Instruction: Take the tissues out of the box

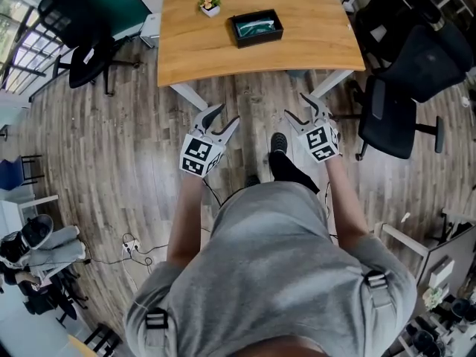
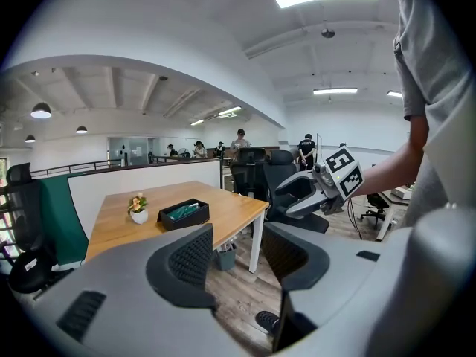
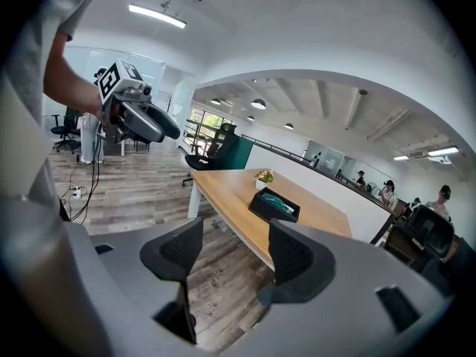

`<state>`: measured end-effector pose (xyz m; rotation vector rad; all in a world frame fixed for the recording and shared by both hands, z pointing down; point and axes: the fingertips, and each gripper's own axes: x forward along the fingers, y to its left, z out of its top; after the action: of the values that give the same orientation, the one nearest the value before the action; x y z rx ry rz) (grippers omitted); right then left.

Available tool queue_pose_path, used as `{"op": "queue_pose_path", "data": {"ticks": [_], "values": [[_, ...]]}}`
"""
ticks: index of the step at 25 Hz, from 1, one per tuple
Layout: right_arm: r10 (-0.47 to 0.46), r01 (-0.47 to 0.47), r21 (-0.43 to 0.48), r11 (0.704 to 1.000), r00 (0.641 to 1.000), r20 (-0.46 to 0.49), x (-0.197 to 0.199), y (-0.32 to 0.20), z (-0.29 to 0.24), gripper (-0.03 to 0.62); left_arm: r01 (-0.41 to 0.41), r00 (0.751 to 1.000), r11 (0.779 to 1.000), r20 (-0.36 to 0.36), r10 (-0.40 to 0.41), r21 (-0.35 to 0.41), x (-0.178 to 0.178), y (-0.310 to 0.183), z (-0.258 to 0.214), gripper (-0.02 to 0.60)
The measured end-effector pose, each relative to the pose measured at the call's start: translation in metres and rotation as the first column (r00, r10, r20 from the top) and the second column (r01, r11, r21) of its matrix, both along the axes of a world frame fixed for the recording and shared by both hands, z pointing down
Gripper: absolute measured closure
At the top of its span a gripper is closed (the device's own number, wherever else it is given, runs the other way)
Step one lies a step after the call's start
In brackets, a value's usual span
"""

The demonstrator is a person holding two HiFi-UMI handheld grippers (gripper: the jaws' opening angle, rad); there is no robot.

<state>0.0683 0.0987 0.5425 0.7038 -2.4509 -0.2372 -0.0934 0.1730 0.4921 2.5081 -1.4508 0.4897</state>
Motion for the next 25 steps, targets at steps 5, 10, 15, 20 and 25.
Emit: {"op": "queue_pose_path", "data": {"ticks": [5,10,15,20,25], "values": [[-0.023,0.023,-0.015,1.0,1.0,0.007,-0.006,-0.035,0.006,0.31,0.013,1.0,1.0,0.016,-0.012,-0.027,-0.004,-0.033,0.004,0.369],[-0.06,0.06,-0.021,0.998,0.998,0.013,-0.011,-0.07,0.008,0.313,0.03,0.999,0.999,0.017,-0.029,-0.029,0.0,-0.066,0.002,0.37],[-0.09,0.091,-0.035,0.995,0.996,0.023,-0.009,-0.101,0.011,0.315,0.057,0.998,0.997,0.022,-0.056,-0.042,0.008,-0.093,0.002,0.368],[-0.124,0.125,-0.045,0.991,0.992,0.023,-0.005,-0.134,0.017,0.315,0.099,0.995,0.994,0.03,-0.097,-0.053,0.01,-0.122,0.005,0.369],[-0.136,0.137,-0.049,0.989,0.991,0.021,-0.002,-0.171,0.022,0.315,0.127,0.991,0.991,0.035,-0.125,-0.046,0.012,-0.152,0.005,0.368]]}}
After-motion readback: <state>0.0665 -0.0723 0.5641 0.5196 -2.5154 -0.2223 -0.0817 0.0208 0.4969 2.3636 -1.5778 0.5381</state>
